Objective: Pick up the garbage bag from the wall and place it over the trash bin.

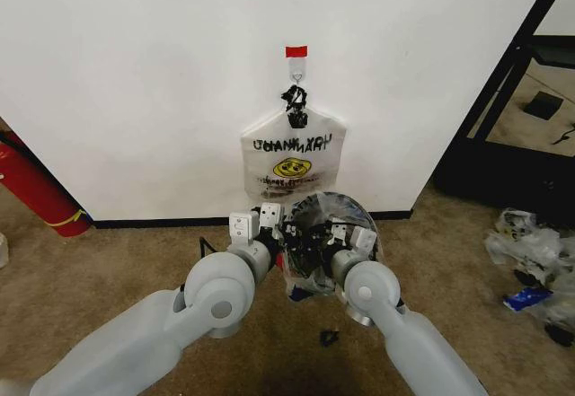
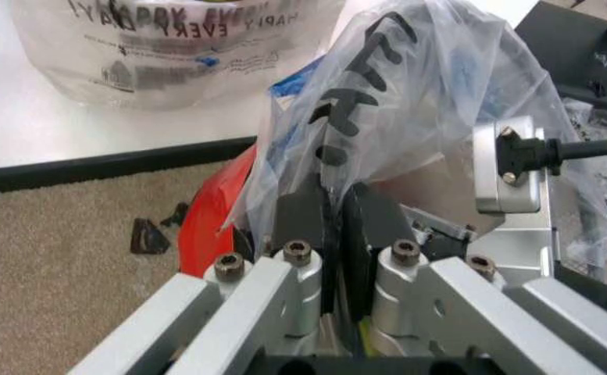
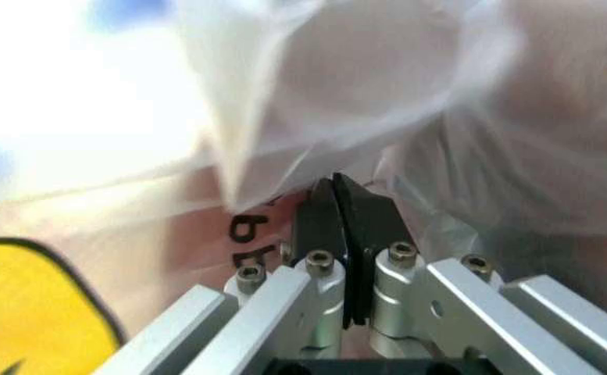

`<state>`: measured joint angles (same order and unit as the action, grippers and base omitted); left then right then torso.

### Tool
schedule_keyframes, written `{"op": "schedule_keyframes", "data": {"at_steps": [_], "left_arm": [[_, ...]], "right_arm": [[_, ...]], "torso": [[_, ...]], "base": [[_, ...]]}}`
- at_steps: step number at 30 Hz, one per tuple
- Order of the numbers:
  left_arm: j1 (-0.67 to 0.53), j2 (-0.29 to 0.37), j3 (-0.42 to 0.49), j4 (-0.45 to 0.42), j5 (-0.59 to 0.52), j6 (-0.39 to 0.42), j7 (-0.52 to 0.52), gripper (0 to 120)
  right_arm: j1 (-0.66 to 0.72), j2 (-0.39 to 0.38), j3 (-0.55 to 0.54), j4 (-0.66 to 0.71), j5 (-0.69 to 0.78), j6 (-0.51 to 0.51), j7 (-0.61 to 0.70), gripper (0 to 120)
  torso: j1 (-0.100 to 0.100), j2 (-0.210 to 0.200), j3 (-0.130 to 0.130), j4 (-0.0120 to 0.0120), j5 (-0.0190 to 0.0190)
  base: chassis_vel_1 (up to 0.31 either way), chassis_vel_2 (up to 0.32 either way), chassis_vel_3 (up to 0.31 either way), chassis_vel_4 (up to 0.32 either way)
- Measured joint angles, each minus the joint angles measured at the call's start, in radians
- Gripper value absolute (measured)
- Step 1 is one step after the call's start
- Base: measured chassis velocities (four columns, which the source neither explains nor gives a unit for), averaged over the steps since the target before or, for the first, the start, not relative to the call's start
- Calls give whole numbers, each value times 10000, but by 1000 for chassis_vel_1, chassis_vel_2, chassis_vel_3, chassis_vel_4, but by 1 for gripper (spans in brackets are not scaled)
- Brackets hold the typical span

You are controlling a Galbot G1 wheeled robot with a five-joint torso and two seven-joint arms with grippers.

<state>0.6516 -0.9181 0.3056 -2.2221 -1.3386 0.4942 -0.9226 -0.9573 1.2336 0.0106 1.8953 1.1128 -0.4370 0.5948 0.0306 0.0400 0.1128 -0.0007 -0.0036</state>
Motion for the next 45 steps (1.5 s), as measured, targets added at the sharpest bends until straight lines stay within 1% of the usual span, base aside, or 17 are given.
{"op": "schedule_keyframes", "data": {"at_steps": [5, 9, 10, 13, 15, 18, 22, 25, 27, 30, 33, 36, 38, 40, 44, 45], "left_arm": [[0, 36, -8, -59, 2, -8, 9, 0], [-16, 76, -29, -115, -3, -15, 32, 0], [-16, 76, -29, -115, -3, -15, 32, 0], [-13, 94, -41, -120, -5, -15, 35, 0], [-5, 89, -41, -121, -5, -17, 39, 0], [-4, 81, -37, -128, -6, -17, 43, 0], [-14, 58, -19, -145, -20, -17, 46, 0], [-18, 69, -19, -184, -28, -18, 46, 0], [-10, 113, -27, -227, -35, -18, 50, 0], [22, 168, -49, -272, -39, -17, 67, 0], [36, 180, -51, -283, -39, -18, 73, 0], [38, 179, -50, -297, -42, -17, 78, 0], [30, 180, -37, -313, -48, -17, 79, 0], [18, 197, -36, -355, -61, -16, 81, 0], [15, 225, -41, -400, -72, -16, 81, 0], [27, 230, -44, -409, -75, -15, 87, 0]], "right_arm": [[-43, -1, 27, -169, -140, -234, -372, 0], [129, 120, -29, -522, -359, -269, 500, 0], [129, 120, -29, -522, -359, -269, 500, 0], [272, 171, -70, -728, -473, -269, 1384, 0], [311, 196, -84, -765, -482, -269, 1615, 0], [316, 219, -86, -760, -441, -247, 1430, 0], [234, 212, -59, -515, -186, -213, 338, 0], [273, 202, -81, -534, -174, -364, 442, 0], [402, 235, -137, -824, -295, -469, 986, 0], [485, 279, -194, -1164, -605, -315, 1279, 0], [472, 268, -209, -1071, -475, -268, 1040, 0], [419, 261, -210, -876, -282, -265, 485, 0], [514, 313, -255, -951, -182, -571, 774, 0], [609, 389, -318, -1170, -321, -590, 1130, 0], [648, 473, -349, -1254, -299, -544, 1291, 0], [611, 502, -347, -1101, -98, -583, 1136, 0]], "torso": [[0, 0, 0, -1, 0], [0, 0, 0, 0, 0], [0, 0, 0, 0, 0], [0, 0, 0, 0, 1], [0, 0, 0, -1, 0], [0, 0, 0, -1, 0], [0, 0, 0, 0, 0], [0, 0, 0, -2, 0], [0, 0, 0, 0, 1], [0, 0, 0, 0, 1], [0, 0, 0, 0, 0], [0, 0, 0, 0, 0], [0, 0, 0, -1, 0], [0, 0, 0, 0, 0], [0, 0, 0, 0, 1], [0, 0, 0, 0, 0]], "base": [[0, 0, 0, 0], [0, 0, 0, 0], [0, 0, 0, 0], [0, 0, 0, 0], [0, 0, 0, 0], [0, 0, 0, 0], [0, 0, 0, 0], [0, 0, 0, 0], [0, 0, 0, 0], [0, 0, 0, 0], [0, 0, 0, 0], [0, 0, 0, 0], [0, 0, 0, 0], [0, 0, 0, 0], [0, 0, 0, 0], [0, 0, 0, 0]]}}
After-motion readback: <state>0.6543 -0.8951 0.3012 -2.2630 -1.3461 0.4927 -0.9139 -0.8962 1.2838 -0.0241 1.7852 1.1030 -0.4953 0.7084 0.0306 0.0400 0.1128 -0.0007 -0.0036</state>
